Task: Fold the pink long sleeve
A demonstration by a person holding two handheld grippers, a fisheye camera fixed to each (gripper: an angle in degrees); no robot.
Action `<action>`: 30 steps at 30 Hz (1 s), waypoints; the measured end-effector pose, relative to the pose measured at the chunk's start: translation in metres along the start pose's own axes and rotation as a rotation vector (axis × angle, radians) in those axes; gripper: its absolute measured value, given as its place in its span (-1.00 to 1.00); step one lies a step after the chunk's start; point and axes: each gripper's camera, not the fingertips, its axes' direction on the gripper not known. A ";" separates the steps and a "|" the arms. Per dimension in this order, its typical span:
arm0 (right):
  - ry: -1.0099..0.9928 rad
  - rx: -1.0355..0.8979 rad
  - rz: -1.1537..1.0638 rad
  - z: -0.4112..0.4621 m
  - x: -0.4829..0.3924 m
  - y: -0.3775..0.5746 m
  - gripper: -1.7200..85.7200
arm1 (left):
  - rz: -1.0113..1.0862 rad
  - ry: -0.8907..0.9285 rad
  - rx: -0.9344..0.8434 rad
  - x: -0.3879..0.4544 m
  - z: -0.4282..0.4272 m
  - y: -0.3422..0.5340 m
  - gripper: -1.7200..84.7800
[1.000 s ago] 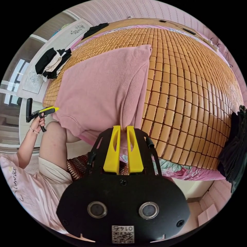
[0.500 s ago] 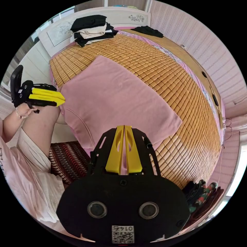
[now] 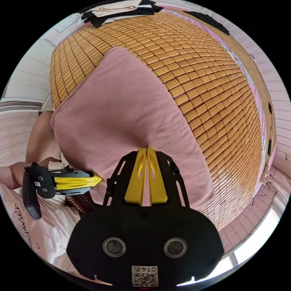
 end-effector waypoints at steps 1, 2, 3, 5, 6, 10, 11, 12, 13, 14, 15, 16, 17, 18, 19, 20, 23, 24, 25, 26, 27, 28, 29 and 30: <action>0.023 0.009 -0.002 -0.005 0.001 -0.003 -0.97 | -0.004 0.019 0.002 0.000 0.002 0.002 -0.98; 0.075 0.012 -0.005 -0.011 0.002 -0.011 -0.97 | -0.007 0.028 0.003 0.000 0.003 0.004 -0.98; 0.118 -0.007 -0.007 -0.010 0.005 -0.020 -0.97 | -0.014 0.045 0.004 -0.001 0.006 0.006 -0.98; 0.103 -0.091 -0.021 0.010 0.010 -0.037 -0.97 | -0.010 0.059 0.002 0.001 0.009 0.008 -0.98; 0.096 -0.133 -0.026 0.025 0.013 -0.046 -0.97 | -0.007 0.063 -0.001 0.002 0.011 0.010 -0.98; 0.050 -0.271 -0.087 0.026 0.020 -0.069 -0.97 | 0.033 0.076 -0.033 0.009 0.018 0.012 -0.98; 0.058 -0.318 -0.155 0.020 0.017 -0.072 -0.97 | 0.042 0.077 -0.040 0.010 0.019 0.012 -0.98; 0.084 -0.336 -0.218 0.011 0.013 -0.072 -0.97 | 0.055 0.076 -0.052 0.012 0.019 0.013 -0.98; 0.101 -0.332 -0.234 0.007 0.012 -0.071 -0.97 | 0.068 0.079 -0.060 0.016 0.019 0.015 -0.98; 0.142 -0.311 -0.243 -0.002 0.014 -0.070 -0.97 | 0.075 0.078 -0.061 0.018 0.019 0.016 -0.98; 0.166 -0.296 -0.227 -0.006 0.020 -0.069 -0.97 | 0.093 0.074 -0.062 0.021 0.019 0.020 -0.98; 0.154 -0.289 -0.212 -0.005 0.025 -0.068 -0.97 | 0.105 0.072 -0.063 0.024 0.019 0.023 -0.98; 0.090 -0.282 -0.165 0.000 0.036 -0.068 -0.97 | 0.107 0.074 -0.064 0.025 0.020 0.024 -0.98; 0.048 -0.266 -0.112 0.007 0.047 -0.065 -0.97 | 0.105 0.076 -0.062 0.026 0.022 0.026 -0.98; 0.030 -0.248 -0.090 0.006 0.052 -0.064 -0.97 | 0.110 0.078 -0.060 0.028 0.025 0.028 -0.98; -0.017 -0.244 -0.048 0.002 0.063 -0.060 -0.97 | 0.114 0.082 -0.061 0.028 0.027 0.029 -0.98; -0.055 -0.187 -0.033 -0.018 0.076 -0.039 -0.97 | 0.131 0.088 -0.047 0.031 0.029 0.035 -0.98; -0.068 -0.111 -0.002 -0.033 0.082 -0.021 -0.97 | 0.140 0.080 -0.020 0.034 0.029 0.039 -0.98; -0.077 -0.061 0.021 -0.041 0.085 -0.009 -0.97 | 0.163 0.077 0.014 0.038 0.027 0.045 -0.98; -0.108 0.044 0.073 -0.059 0.091 0.021 -0.97 | 0.183 0.085 0.031 0.041 0.026 0.047 -0.98; -0.149 0.147 0.120 -0.075 0.094 0.058 -0.97 | 0.221 0.121 0.072 0.047 0.023 0.051 -0.98; -0.167 0.187 0.148 -0.081 0.096 0.078 -0.97 | 0.244 0.158 0.119 0.053 0.020 0.053 -0.97; -0.187 0.237 0.215 -0.088 0.099 0.122 -0.96 | 0.252 0.172 0.143 0.057 0.018 0.053 -0.97; -0.200 0.266 0.300 -0.089 0.101 0.169 -0.96 | 0.265 0.188 0.188 0.063 0.015 0.053 -0.96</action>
